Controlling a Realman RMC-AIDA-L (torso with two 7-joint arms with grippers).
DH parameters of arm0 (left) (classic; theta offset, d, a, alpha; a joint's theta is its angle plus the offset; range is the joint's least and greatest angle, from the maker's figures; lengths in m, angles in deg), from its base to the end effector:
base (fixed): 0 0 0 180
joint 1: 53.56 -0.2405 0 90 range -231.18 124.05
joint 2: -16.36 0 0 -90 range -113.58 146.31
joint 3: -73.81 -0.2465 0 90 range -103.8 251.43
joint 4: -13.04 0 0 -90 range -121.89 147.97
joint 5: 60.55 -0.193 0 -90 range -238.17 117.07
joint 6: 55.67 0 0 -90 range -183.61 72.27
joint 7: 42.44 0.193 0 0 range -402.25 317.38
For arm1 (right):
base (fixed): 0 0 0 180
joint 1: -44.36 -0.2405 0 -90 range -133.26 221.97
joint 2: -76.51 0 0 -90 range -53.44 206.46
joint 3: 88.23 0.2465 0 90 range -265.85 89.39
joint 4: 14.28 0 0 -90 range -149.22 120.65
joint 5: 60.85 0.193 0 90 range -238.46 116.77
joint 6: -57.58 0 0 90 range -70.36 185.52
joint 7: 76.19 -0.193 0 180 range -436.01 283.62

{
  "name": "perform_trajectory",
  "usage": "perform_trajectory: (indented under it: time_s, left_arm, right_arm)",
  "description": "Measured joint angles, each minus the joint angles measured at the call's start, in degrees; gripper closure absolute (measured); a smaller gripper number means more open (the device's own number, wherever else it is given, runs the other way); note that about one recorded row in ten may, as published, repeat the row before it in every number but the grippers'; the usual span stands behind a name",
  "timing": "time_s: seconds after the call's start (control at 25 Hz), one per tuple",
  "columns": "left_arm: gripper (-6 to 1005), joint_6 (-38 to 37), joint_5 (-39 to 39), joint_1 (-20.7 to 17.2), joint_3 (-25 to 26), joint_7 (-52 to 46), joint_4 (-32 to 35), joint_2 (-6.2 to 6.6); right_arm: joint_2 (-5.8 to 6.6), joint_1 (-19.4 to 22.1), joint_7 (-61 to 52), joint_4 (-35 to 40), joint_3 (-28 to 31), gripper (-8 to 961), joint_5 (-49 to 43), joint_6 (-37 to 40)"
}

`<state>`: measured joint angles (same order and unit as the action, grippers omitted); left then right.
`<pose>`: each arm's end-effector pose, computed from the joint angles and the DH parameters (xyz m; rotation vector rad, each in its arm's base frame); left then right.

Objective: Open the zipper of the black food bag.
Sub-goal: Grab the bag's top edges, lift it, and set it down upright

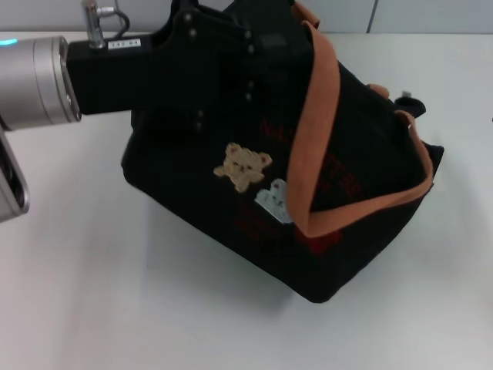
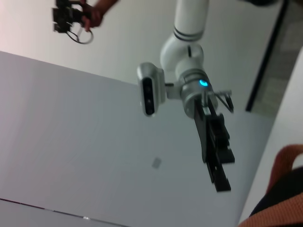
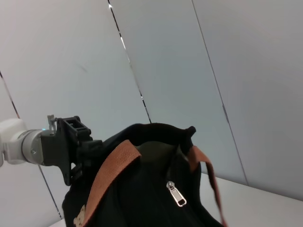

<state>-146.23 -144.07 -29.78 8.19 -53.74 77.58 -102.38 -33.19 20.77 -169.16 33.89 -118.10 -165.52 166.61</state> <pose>-0.1054 0.3140 0.0046 -2.0119 1.4442 -0.5978 0.2334 0.3048 0.0878 -2.6005 0.6732 0.9363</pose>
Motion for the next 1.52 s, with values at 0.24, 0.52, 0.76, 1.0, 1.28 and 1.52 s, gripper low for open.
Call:
perform_trajectory:
  time_s: [0.24, 0.52, 0.76, 1.0, 1.28, 1.52]
  left_arm:
    - [849, 2.7, -4.8, -2.1, -0.7, -3.9, 12.8, 0.11]
    - [849, 4.5, -13.8, -2.5, -1.3, -10.3, 26.4, 0.00]
    - [850, 4.6, -23.1, -1.1, -2.5, -16.4, 36.5, 0.26]
    - [850, 4.2, -27.3, 3.0, -5.2, -21.2, 40.1, 3.07]
    - [850, 4.7, -29.4, 7.3, -6.7, -23.8, 42.5, 6.12]
    - [850, 4.8, -29.4, 8.3, -8.1, -23.8, 43.6, 6.97]
  right_arm:
    - [-0.13, 0.6, 0.0, 0.0, 0.9, 233, 0.3, 0.3]
    - [-0.34, 0.9, 0.0, -0.3, 2.1, 233, 0.4, 0.4]
    - [-0.44, 1.2, 0.0, -0.1, 2.4, 233, 0.4, 0.4]
    - [-0.67, 1.6, 0.0, 0.0, 4.3, 233, 0.6, 0.7]
    - [-0.82, 1.7, -0.1, 0.3, 7.1, 233, 0.7, 2.0]
    - [-1.20, 2.1, -0.4, 0.6, 8.1, 233, 0.7, 2.2]
